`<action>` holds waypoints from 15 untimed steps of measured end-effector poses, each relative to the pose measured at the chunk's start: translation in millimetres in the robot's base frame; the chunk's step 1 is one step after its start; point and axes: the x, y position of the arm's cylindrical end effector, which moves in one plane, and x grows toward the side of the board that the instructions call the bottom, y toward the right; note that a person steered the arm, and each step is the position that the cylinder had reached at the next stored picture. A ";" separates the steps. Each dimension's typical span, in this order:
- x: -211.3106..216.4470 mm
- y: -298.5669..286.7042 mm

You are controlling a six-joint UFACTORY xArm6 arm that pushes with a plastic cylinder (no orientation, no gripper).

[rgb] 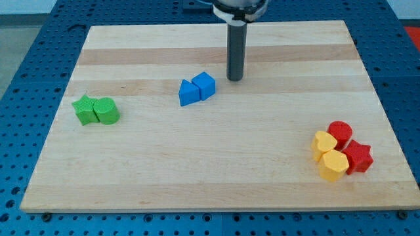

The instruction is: Slide blue cube along with blue triangle towards the center left

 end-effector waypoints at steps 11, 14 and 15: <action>126.5 -109.9; 109.8 -133.3; 118.9 -130.7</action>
